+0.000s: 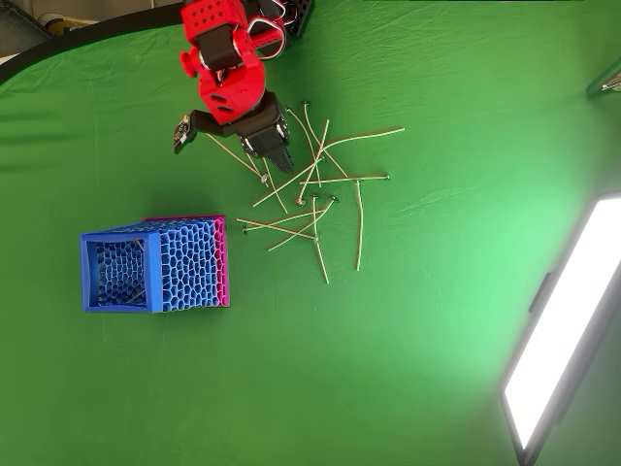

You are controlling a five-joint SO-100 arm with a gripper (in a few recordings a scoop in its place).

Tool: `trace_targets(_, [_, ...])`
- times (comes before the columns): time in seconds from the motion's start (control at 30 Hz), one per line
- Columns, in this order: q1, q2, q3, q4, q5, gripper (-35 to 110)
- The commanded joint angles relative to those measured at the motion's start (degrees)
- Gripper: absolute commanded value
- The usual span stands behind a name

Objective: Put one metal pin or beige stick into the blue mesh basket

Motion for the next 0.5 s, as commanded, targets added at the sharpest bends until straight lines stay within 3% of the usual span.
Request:
trace_targets(0.0, [-1.67, -3.96, -2.64, -0.88, 0.26, 13])
trace_targets(0.47, [-10.37, -20.74, -13.1, -1.58, 2.2, 12])
